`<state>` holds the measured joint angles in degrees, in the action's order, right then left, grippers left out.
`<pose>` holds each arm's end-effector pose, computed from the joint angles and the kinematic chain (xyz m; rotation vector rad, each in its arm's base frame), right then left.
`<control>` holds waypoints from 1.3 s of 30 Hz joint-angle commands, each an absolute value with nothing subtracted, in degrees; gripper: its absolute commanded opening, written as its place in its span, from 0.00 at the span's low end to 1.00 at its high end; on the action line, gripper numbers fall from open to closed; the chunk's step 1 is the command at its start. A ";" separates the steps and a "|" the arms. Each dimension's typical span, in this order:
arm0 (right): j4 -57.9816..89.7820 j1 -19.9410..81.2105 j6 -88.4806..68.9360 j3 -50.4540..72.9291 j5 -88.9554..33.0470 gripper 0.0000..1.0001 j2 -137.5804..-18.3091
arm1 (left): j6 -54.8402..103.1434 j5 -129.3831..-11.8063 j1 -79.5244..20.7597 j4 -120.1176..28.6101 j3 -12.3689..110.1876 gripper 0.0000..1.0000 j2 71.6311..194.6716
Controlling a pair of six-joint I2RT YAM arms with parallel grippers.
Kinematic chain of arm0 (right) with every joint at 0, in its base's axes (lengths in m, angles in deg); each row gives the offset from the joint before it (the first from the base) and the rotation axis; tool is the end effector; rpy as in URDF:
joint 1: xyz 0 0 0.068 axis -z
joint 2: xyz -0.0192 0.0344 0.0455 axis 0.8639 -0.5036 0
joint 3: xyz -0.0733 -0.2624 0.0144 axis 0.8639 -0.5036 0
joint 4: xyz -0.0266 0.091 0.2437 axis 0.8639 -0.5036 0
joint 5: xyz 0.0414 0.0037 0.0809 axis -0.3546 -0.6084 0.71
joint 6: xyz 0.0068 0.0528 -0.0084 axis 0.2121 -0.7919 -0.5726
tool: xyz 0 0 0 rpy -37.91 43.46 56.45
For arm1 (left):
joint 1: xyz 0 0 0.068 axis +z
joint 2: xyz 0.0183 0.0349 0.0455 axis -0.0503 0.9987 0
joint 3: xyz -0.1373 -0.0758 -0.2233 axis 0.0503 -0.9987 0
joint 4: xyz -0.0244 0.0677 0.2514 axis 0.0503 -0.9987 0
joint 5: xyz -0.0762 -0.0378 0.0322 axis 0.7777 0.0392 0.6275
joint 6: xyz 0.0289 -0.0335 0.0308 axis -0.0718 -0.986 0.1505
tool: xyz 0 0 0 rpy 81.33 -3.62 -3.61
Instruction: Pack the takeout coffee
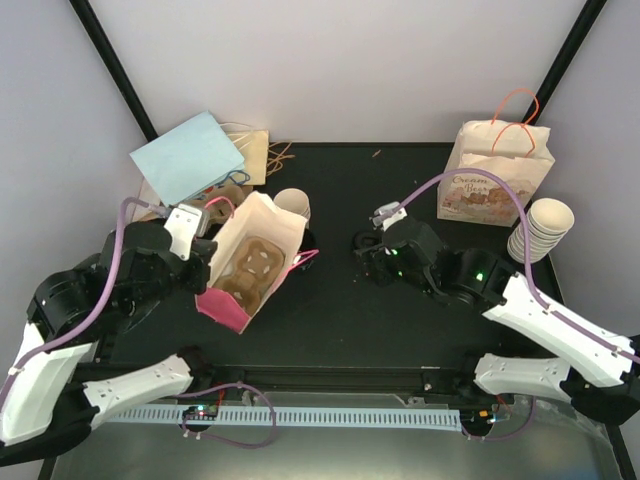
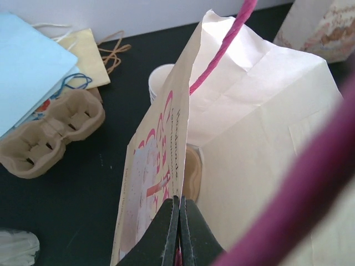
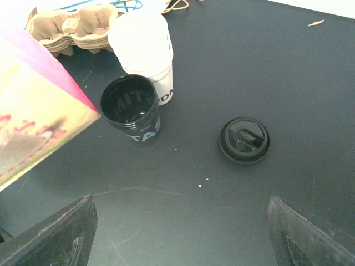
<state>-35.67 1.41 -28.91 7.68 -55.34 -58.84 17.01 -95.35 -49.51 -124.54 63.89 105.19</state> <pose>0.1186 0.1695 0.3765 -0.4657 2.2342 0.3852 0.0610 -0.0497 0.4457 0.3758 2.1719 -0.3239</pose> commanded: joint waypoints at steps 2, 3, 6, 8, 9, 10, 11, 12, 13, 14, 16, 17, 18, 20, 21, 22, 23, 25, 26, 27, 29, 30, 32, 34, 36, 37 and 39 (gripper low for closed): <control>-34.37 1.93 -32.90 5.23 -55.18 0.87 -57.36 | 14.35 -99.87 -48.03 -125.31 68.02 0.02 107.97; -34.53 1.93 -33.26 4.76 -54.96 0.87 -57.15 | 13.99 -100.44 -47.84 -125.41 68.06 0.02 107.95; -34.20 1.89 -34.10 3.28 -54.95 0.87 -56.13 | 12.71 -102.65 -47.22 -126.55 67.88 0.02 107.72; -33.63 1.92 -34.32 2.22 -55.11 0.87 -55.30 | 12.31 -102.85 -46.89 -126.62 67.19 0.02 107.16; -33.39 1.91 -34.33 1.74 -55.29 0.88 -54.99 | 12.23 -102.81 -46.77 -126.47 66.59 0.02 106.77; -33.16 1.93 -34.29 1.36 -55.39 0.88 -54.86 | 12.01 -102.84 -46.62 -126.25 65.74 0.01 106.45; -33.04 1.93 -34.21 1.04 -55.62 0.88 -54.85 | 11.88 -102.86 -46.43 -125.99 64.85 0.02 106.11; -32.81 1.93 -34.03 0.81 -55.84 0.88 -54.92 | 11.83 -102.75 -46.25 -125.65 63.87 0.02 105.87; -32.54 1.93 -33.74 0.63 -56.08 0.88 -55.16 | 11.90 -102.72 -45.97 -125.19 62.92 0.02 105.63; -32.27 1.93 -33.46 0.44 -56.23 0.88 -55.49 | 11.88 -102.58 -45.62 -124.61 62.05 0.02 105.38; -31.75 2.07 -33.02 0.51 -56.32 0.88 -56.44 | 12.15 -102.34 -44.63 -123.33 60.46 0.02 105.09; -31.49 2.31 -32.82 0.78 -56.27 0.88 -57.07 | 12.67 -102.25 -43.85 -122.67 59.87 0.02 105.04; -31.28 2.55 -32.53 1.11 -56.14 0.88 -57.74 | 13.13 -102.05 -42.72 -122.01 59.52 0.02 105.08; -30.72 3.29 -31.81 2.10 -55.94 0.88 -58.99 | 14.50 -101.20 -40.28 -120.61 58.88 0.02 105.33; -30.44 3.59 -31.39 2.58 -55.84 0.88 -59.66 | 15.19 -100.46 -38.93 -119.86 58.43 0.01 105.50; -30.00 3.93 -30.84 2.96 -55.95 0.88 -60.16 | 15.99 -99.50 -37.36 -118.90 57.99 0.01 105.66; -29.43 4.26 -30.22 3.27 -56.17 0.88 -60.63 | 16.80 -98.26 -35.70 -117.58 57.57 0.02 105.83; -27.95 4.87 -29.36 3.74 -56.61 0.88 -61.24 | 18.29 -95.42 -32.09 -115.26 56.55 0.02 106.06; -27.35 5.22 -29.07 3.86 -57.06 0.88 -61.49 | 18.96 -93.88 -30.41 -113.88 56.02 0.02 106.15; -26.56 5.60 -28.71 3.96 -57.41 0.88 -61.69 | 19.51 -92.07 -28.69 -112.67 55.55 0.02 106.29; -25.23 6.63 -28.12 4.13 -57.65 0.88 -61.87 | 20.19 -89.03 -25.96 -110.45 54.96 0.02 106.70; -24.61 7.23 -27.79 4.22 -57.68 0.89 -61.90 | 20.44 -87.40 -24.93 -109.49 54.70 0.02 106.96; -23.41 8.13 -26.85 4.62 -57.66 0.89 -61.97 | 20.77 -86.38 -23.51 -108.34 54.76 0.02 107.53; -22.54 8.59 -25.48 5.20 -57.53 0.89 -62.25 | 21.21 -86.62 -22.80 -107.71 55.02 0.02 107.95; -22.52 8.84 -24.51 6.23 -57.86 0.89 -62.75 | 21.67 -87.17 -22.30 -107.57 55.37 0.02 108.31; -22.65 8.87 -24.11 6.72 -58.05 0.89 -63.01 | 21.92 -87.53 -22.16 -107.80 55.53 0.02 108.37; -22.87 8.87 -23.51 7.36 -58.18 0.89 -63.30 | 23.06 -87.33 -22.13 -108.22 55.52 0.02 108.01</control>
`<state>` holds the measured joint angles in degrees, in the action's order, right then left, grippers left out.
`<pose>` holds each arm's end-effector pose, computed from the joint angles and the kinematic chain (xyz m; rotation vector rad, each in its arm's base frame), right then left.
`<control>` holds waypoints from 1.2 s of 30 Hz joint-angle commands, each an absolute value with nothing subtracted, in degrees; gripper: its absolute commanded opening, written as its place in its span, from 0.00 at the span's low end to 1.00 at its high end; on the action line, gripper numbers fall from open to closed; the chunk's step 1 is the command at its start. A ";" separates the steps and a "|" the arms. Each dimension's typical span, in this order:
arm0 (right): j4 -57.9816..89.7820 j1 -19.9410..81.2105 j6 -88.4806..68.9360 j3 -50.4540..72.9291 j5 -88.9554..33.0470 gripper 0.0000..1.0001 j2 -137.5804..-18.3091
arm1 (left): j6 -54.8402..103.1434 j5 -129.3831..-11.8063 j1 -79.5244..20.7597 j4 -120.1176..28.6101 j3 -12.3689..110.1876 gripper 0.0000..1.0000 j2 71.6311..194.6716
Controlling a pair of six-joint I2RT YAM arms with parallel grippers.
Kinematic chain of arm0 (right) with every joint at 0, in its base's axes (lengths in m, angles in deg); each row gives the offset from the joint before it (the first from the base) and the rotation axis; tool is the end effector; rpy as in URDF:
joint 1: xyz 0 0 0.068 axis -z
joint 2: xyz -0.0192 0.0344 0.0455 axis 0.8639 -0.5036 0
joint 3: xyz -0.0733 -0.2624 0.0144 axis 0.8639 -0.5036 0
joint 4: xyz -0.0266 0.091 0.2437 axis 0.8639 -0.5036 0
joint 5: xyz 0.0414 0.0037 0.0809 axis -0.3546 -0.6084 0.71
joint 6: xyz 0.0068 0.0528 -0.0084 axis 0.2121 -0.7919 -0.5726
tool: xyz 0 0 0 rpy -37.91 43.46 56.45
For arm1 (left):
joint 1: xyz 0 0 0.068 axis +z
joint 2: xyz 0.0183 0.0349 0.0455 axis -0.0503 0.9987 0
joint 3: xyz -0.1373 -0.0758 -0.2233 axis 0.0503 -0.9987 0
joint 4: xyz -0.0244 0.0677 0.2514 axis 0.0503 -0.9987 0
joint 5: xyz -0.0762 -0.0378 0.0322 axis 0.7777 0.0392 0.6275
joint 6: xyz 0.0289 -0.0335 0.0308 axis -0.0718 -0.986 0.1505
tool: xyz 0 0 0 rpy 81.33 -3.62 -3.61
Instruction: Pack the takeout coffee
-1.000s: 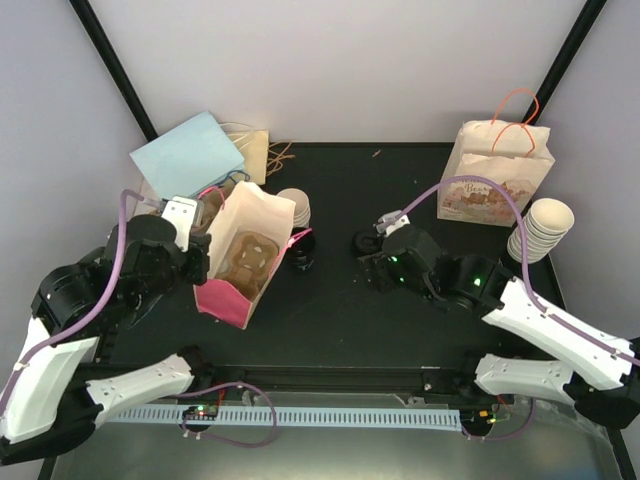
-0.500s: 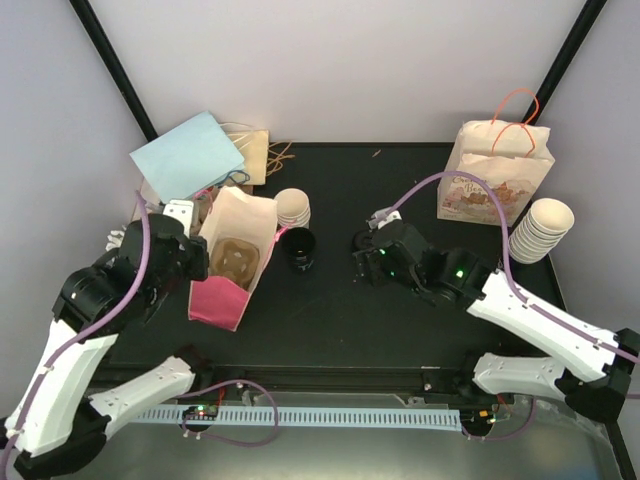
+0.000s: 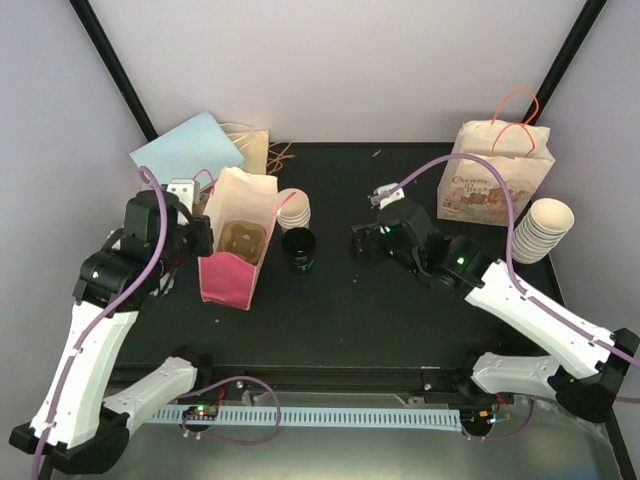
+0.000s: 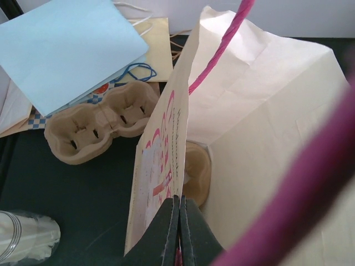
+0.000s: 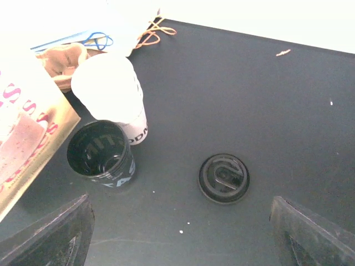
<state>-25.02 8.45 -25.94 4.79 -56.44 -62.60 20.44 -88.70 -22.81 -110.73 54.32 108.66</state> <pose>0.1580 0.1771 0.3627 -0.3464 2.1760 0.3236 0.1278 -0.0397 0.4177 -0.0071 2.1963 -0.1567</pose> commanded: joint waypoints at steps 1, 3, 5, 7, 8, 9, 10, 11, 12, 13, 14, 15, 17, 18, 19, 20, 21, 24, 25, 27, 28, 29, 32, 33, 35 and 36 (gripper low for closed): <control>-22.88 8.88 -23.32 7.56 -58.20 0.89 -63.23 | 23.74 -87.02 -22.12 -108.62 55.44 0.02 107.71; -22.90 8.93 -22.97 7.54 -58.09 0.89 -62.86 | 24.09 -87.13 -22.13 -109.59 55.29 0.02 106.74; -22.70 8.88 -22.75 7.14 -57.85 0.89 -62.10 | 23.80 -88.02 -22.13 -110.92 55.33 0.02 105.48; -22.26 8.90 -22.32 6.43 -57.01 0.89 -61.25 | 23.95 -88.30 -22.13 -112.25 55.52 0.02 104.50; -21.76 8.93 -22.03 5.98 -56.60 0.89 -60.74 | 23.85 -88.39 -22.13 -112.81 55.64 0.02 103.93; -21.32 8.92 -21.70 5.41 -56.19 0.89 -60.37 | 23.72 -88.24 -22.13 -113.14 55.56 0.02 103.31; -21.10 8.88 -21.54 4.89 -55.89 0.89 -60.09 | 23.76 -87.69 -22.13 -113.16 55.35 0.01 102.57; -21.09 8.87 -21.51 4.60 -55.71 0.89 -59.92 | 23.51 -87.29 -22.11 -112.86 54.99 0.02 101.74; -21.11 8.94 -21.38 4.33 -55.41 0.89 -59.74 | 22.88 -86.99 -22.13 -112.60 54.52 0.02 100.95; -21.23 8.88 -21.29 4.21 -55.12 0.89 -59.66 | 22.24 -86.22 -22.13 -112.16 54.07 0.02 100.17; -21.45 8.94 -21.25 4.12 -54.96 0.89 -59.49 | 22.00 -84.64 -22.13 -111.35 53.41 0.02 99.47; -21.43 8.88 -21.12 3.85 -54.75 0.89 -59.22 | 21.95 -82.88 -22.13 -110.41 52.69 0.02 98.58; -20.74 8.88 -20.83 2.79 -54.57 0.89 -58.30 | 23.32 -77.25 -22.13 -107.43 50.24 0.02 96.43; -20.12 8.89 -20.58 2.04 -54.47 0.89 -57.63 | 24.11 -75.10 -22.13 -105.85 48.69 0.02 94.68; -19.40 8.87 -20.15 1.18 -54.33 0.89 -57.03 | 24.47 -73.97 -22.13 -104.31 47.17 0.02 93.49; -18.70 8.87 -19.92 0.46 -54.18 0.89 -56.38 | 25.03 -73.33 -22.13 -103.11 45.67 0.02 92.54; -18.11 8.87 -19.73 -0.22 -53.91 0.89 -55.75 | 25.69 -73.02 -22.13 -102.15 44.49 0.01 91.78; -17.26 8.87 -19.24 -1.17 -52.52 0.89 -54.77 | 26.32 -75.28 -22.13 -102.87 43.28 0.02 91.44; -17.19 8.94 -19.17 -1.23 -52.04 0.89 -54.56 | 26.37 -76.41 -22.13 -103.46 43.40 0.02 91.74; -17.08 8.91 -18.88 -1.42 -51.20 0.89 -54.51 | 27.30 -77.36 -22.13 -104.28 43.69 0.02 91.94; -17.08 8.89 -18.87 -1.45 -51.10 0.89 -54.52 | 27.63 -77.62 -22.13 -104.55 43.79 0.02 91.83; -17.01 8.90 -18.84 -1.47 -51.08 0.89 -54.52 | 28.19 -77.70 -22.13 -104.62 43.76 0.02 91.56; -16.91 8.88 -18.93 -1.46 -50.78 0.89 -54.60 | 29.51 -79.62 -22.13 -104.28 43.33 0.01 90.00; -16.80 8.92 -18.90 -1.41 -50.80 0.89 -54.57 | 29.89 -80.42 -22.09 -103.97 43.24 0.02 89.30; -16.60 8.88 -18.82 -1.53 -50.72 0.89 -54.51 | 31.37 -80.65 -22.13 -102.78 42.91 0.02 87.73; -16.46 8.92 -18.77 -1.55 -50.64 0.89 -54.51 | 32.01 -80.62 -22.13 -102.00 42.60 0.02 86.73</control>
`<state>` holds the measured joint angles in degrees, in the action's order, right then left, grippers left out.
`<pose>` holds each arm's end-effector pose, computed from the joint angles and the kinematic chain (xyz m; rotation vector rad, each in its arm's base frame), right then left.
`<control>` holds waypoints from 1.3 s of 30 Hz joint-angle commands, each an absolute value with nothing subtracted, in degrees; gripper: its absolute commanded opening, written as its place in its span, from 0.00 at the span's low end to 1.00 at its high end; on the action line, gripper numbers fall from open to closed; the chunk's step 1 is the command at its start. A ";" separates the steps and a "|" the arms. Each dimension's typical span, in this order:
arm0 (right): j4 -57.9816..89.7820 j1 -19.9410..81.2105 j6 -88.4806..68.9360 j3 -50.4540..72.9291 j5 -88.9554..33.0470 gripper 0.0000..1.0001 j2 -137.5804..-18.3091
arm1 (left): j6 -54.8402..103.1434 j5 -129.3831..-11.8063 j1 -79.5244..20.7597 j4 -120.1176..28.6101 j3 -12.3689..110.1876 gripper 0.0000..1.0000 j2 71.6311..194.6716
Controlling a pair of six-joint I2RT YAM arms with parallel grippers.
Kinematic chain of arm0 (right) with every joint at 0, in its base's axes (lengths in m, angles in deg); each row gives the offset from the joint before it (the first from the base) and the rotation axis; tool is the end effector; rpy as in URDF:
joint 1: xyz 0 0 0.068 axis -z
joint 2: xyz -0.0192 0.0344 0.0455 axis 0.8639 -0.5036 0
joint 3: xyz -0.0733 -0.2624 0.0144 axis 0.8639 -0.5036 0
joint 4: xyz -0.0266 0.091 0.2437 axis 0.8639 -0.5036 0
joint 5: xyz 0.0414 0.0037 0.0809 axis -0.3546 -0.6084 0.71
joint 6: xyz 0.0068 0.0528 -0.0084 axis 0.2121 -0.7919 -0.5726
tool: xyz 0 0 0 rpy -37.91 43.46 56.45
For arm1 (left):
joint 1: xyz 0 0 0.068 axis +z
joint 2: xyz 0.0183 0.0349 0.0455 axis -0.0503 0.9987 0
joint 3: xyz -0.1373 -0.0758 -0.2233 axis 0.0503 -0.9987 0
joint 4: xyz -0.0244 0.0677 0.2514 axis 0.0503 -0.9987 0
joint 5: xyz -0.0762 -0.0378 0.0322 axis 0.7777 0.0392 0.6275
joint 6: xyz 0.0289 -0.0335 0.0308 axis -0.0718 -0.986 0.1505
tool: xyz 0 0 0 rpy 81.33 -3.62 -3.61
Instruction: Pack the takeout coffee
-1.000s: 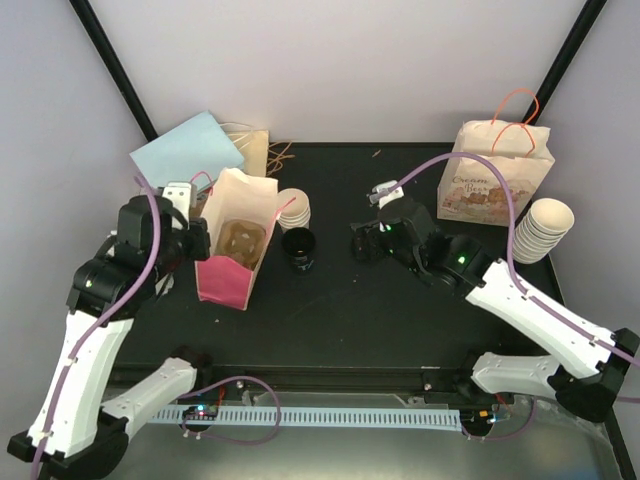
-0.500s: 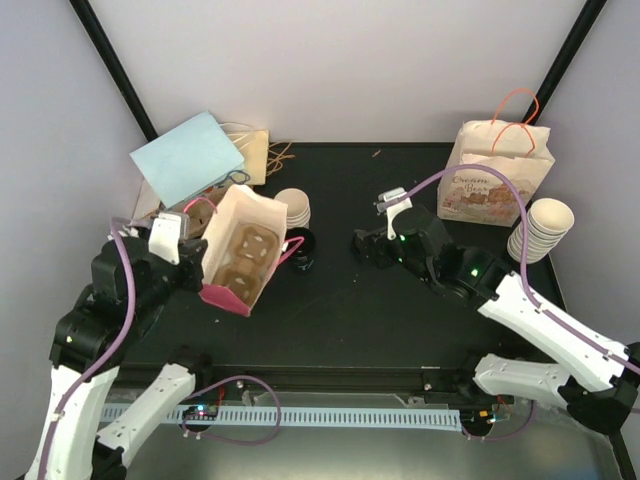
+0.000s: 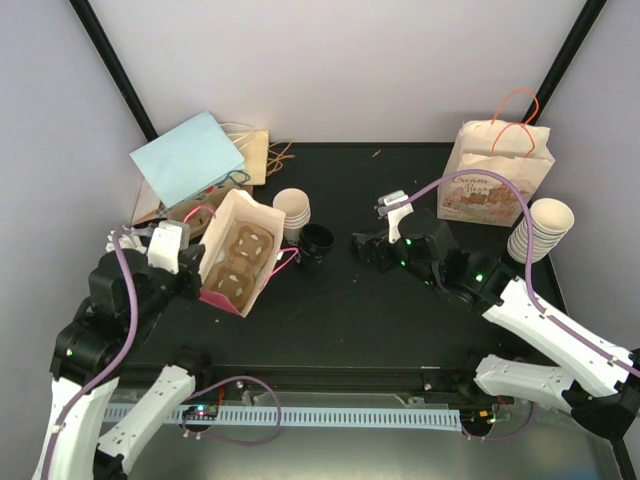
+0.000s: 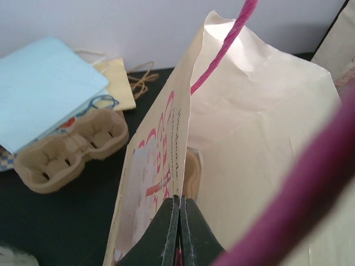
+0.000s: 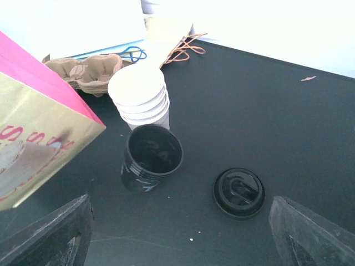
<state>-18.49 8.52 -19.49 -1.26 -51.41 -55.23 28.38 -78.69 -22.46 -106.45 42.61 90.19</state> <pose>0.1417 0.1611 0.3639 -0.4660 2.0529 0.4306 0.0640 -0.0227 0.3937 0.2172 2.0113 -0.3020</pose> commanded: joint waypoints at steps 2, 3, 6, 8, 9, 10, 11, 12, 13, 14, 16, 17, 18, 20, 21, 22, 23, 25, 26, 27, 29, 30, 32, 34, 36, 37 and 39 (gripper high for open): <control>-16.31 8.92 -18.69 -1.64 -50.47 0.89 -54.50 | 33.99 -80.42 -22.13 -100.11 41.85 0.02 84.48; -16.21 8.93 -18.60 -1.60 -50.32 0.89 -54.57 | 34.96 -80.16 -22.13 -99.21 41.41 0.02 83.35; -16.12 8.92 -18.35 -1.41 -50.02 0.89 -54.77 | 37.75 -80.75 -22.13 -95.92 39.09 0.02 79.88; -16.10 8.89 -18.05 -1.09 -49.92 0.89 -54.93 | 38.63 -83.01 -22.13 -94.55 38.46 0.02 78.17; -16.10 8.91 -17.88 -0.93 -49.87 0.89 -55.01 | 39.33 -83.84 -22.13 -94.31 38.44 0.02 77.61; -16.11 8.90 -17.78 -0.79 -49.82 0.89 -55.07 | 39.94 -84.45 -22.13 -94.31 38.55 0.02 77.27; -16.10 8.93 -17.69 -0.65 -49.70 0.89 -55.25 | 40.40 -84.55 -22.13 -94.38 38.67 0.02 77.18; -16.07 8.94 -17.55 -0.49 -49.62 0.89 -55.49 | 40.94 -84.54 -22.13 -94.84 38.89 0.02 77.31; -16.18 8.92 -17.54 -0.38 -49.44 0.89 -55.75 | 41.40 -84.61 -22.13 -95.45 39.26 0.02 77.67; -16.46 8.89 -17.51 -0.19 -49.43 0.89 -56.12 | 41.70 -84.61 -22.13 -96.09 39.64 0.02 78.11; -17.23 8.88 -17.62 0.21 -49.28 0.89 -57.01 | 43.22 -83.00 -22.13 -96.70 39.92 0.02 78.52; -17.62 8.90 -17.78 0.45 -49.24 0.89 -57.50 | 44.41 -81.68 -22.13 -96.53 39.78 0.02 78.26; -18.00 8.89 -17.81 0.58 -49.11 0.89 -58.01 | 45.56 -80.42 -22.11 -96.22 39.43 0.02 77.77; -18.62 8.87 -18.05 0.85 -48.55 0.89 -58.90 | 48.54 -77.14 -22.13 -95.52 38.11 0.02 76.52; -18.89 8.87 -18.08 0.90 -48.29 0.89 -59.40 | 50.37 -75.24 -22.13 -95.30 37.63 0.02 76.00; -19.17 8.87 -18.13 0.97 -48.00 0.89 -59.74 | 51.84 -73.49 -22.13 -95.32 37.23 0.02 75.65; -19.35 8.88 -18.16 1.07 -47.81 0.89 -60.06 | 53.06 -72.10 -22.13 -95.43 36.97 0.02 75.52; -19.56 8.96 -18.08 1.08 -47.58 0.89 -60.40 | 56.41 -69.00 -22.13 -96.38 36.58 0.02 75.58; -19.55 8.88 -18.08 1.08 -47.46 0.89 -60.41 | 58.17 -67.40 -22.13 -96.97 36.41 0.01 75.63; -19.48 8.87 -18.07 1.08 -47.47 0.89 -60.34 | 60.24 -65.62 -22.13 -97.72 36.23 0.02 75.60; -19.52 8.88 -17.98 1.13 -47.37 0.89 -60.37 | 64.30 -62.78 -22.13 -99.15 35.71 0.02 75.26; -19.56 8.87 -17.95 1.16 -47.30 0.89 -60.34 | 65.70 -61.97 -22.12 -99.57 35.41 0.02 75.03; -19.64 8.92 -17.84 1.17 -47.30 0.89 -60.23 | 68.40 -60.31 -22.13 -100.50 34.93 0.02 74.49; -19.78 8.87 -17.87 1.17 -47.28 0.89 -60.18 | 71.27 -57.65 -22.13 -101.77 34.68 0.02 74.11; -19.82 8.87 -17.84 1.02 -47.20 0.89 -60.23 | 74.00 -54.36 -22.13 -103.36 34.55 0.02 73.90; -19.84 8.87 -17.81 0.92 -47.20 0.89 -60.22 | 74.39 -53.83 -22.13 -103.55 34.43 0.02 73.78; -19.90 8.87 -17.83 0.83 -47.07 0.89 -60.40 | 74.39 -53.57 -22.13 -103.74 34.23 0.02 73.83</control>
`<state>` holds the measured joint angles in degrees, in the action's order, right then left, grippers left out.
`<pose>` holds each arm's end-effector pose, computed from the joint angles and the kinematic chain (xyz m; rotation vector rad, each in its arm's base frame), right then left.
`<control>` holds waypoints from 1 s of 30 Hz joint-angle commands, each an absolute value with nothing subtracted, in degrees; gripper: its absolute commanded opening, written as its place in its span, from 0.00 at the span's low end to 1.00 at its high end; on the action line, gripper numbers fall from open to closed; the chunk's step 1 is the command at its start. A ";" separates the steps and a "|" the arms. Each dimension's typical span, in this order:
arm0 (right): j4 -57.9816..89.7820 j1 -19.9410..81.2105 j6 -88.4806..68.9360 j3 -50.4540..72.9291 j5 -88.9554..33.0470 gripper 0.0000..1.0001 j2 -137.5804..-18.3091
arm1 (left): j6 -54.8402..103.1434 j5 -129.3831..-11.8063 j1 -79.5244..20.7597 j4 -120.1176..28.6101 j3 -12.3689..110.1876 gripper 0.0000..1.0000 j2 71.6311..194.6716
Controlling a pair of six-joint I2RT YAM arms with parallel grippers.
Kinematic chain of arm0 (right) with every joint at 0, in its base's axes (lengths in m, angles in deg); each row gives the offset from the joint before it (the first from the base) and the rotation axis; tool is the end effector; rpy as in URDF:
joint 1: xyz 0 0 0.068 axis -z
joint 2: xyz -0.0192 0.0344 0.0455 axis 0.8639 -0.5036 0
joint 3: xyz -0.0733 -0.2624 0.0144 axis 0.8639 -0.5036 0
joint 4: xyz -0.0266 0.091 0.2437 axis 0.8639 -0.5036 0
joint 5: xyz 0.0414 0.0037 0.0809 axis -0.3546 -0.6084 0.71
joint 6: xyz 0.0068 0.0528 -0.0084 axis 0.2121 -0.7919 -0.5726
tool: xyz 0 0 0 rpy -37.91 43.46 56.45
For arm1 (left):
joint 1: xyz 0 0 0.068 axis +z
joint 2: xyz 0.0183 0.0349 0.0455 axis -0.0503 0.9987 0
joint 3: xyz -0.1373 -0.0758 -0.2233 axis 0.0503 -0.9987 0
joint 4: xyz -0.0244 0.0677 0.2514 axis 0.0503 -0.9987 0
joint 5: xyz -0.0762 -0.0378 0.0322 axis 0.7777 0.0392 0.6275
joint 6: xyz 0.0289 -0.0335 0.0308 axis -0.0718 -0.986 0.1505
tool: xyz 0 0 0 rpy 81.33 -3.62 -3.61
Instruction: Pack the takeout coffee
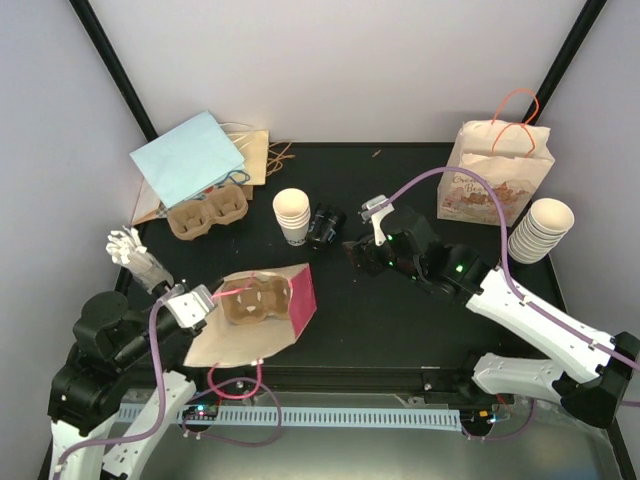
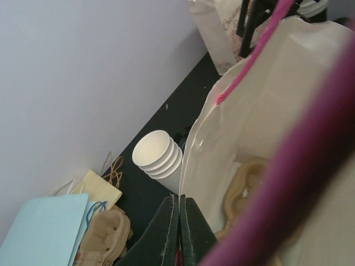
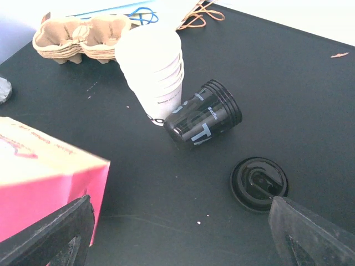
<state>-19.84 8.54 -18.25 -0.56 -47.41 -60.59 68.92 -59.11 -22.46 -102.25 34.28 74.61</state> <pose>0.1534 0.1793 0.3463 -0.5731 2.1448 0.4246 0.0135 -0.0174 0.3699 1.0098 1.4878 -0.1421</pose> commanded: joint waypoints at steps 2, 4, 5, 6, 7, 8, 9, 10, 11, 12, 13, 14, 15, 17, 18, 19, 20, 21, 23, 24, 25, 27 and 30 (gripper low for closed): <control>-19.91 8.91 -17.90 0.82 -46.98 0.89 -60.59 | 72.22 -55.34 -22.13 -102.60 34.00 0.02 73.83; -19.91 8.88 -17.98 0.95 -46.84 0.89 -60.75 | 68.56 -57.80 -22.13 -101.03 33.72 0.02 73.91; -19.93 8.89 -17.93 1.05 -46.88 0.89 -60.87 | 68.40 -57.70 -22.13 -101.06 33.71 0.02 73.92; -19.84 8.87 -18.05 1.08 -46.88 0.89 -60.91 | 68.69 -57.27 -22.13 -101.26 33.70 0.02 73.99; -19.82 8.95 -18.02 1.08 -46.86 0.89 -60.95 | 68.78 -57.09 -22.13 -101.37 33.63 0.02 74.03; -19.82 8.88 -17.99 1.08 -46.88 0.89 -60.98 | 68.59 -57.37 -22.13 -101.34 33.58 0.02 74.08; -19.73 8.87 -17.99 1.09 -46.90 0.89 -61.08 | 67.72 -58.45 -22.13 -101.06 33.46 0.01 74.19; -19.82 8.87 -18.01 1.08 -46.92 0.89 -61.14 | 65.17 -60.47 -22.13 -100.39 33.29 0.02 74.37; -19.86 8.87 -18.02 1.08 -46.91 0.89 -61.12 | 62.87 -63.19 -22.13 -99.73 33.30 0.01 74.67; -19.91 8.93 -17.99 1.08 -46.85 0.89 -61.22 | 60.96 -65.56 -22.13 -99.37 33.57 0.02 75.08; -20.00 8.89 -18.00 1.08 -46.96 0.89 -61.15 | 59.48 -67.81 -22.13 -99.35 33.95 0.02 75.51; -19.99 8.88 -18.00 1.08 -47.01 0.89 -61.13 | 58.53 -69.53 -22.11 -99.61 34.47 0.02 76.14; -20.02 8.90 -18.02 1.08 -47.14 0.89 -61.05 | 58.16 -70.47 -22.08 -100.17 35.09 0.02 76.64; -20.02 8.88 -18.08 1.08 -47.20 0.89 -61.05 | 57.49 -71.25 -22.13 -101.56 36.32 0.02 77.62; -20.05 8.87 -18.09 1.08 -47.14 0.89 -60.95 | 57.07 -71.90 -22.13 -101.98 36.86 0.01 78.02; -20.05 8.87 -18.11 1.08 -47.19 0.89 -60.96 | 56.12 -73.29 -22.13 -102.34 37.38 0.02 78.46; -20.07 8.87 -18.10 1.08 -47.11 0.89 -60.98 | 54.62 -75.60 -22.13 -102.61 37.89 0.02 79.12; -20.13 8.87 -18.09 1.08 -46.99 0.89 -60.91 | 52.70 -78.43 -22.13 -103.18 38.62 0.02 80.08; -20.16 8.88 -18.16 1.08 -46.93 0.89 -60.79 | 49.04 -83.61 -22.13 -105.28 40.55 0.02 82.94; -20.21 8.87 -18.16 1.04 -46.92 0.89 -60.62 | 48.24 -84.76 -22.13 -106.54 41.61 0.02 84.45; -20.17 8.87 -18.26 0.96 -46.91 0.89 -60.55 | 46.76 -85.67 -22.13 -107.58 42.47 0.02 85.92; -20.31 8.87 -18.32 0.91 -46.86 0.89 -60.29 | 44.32 -88.10 -22.13 -108.81 43.98 0.02 88.11; -20.51 8.89 -18.32 0.74 -46.89 0.89 -59.99 | 41.65 -90.81 -22.13 -109.60 44.79 0.02 89.78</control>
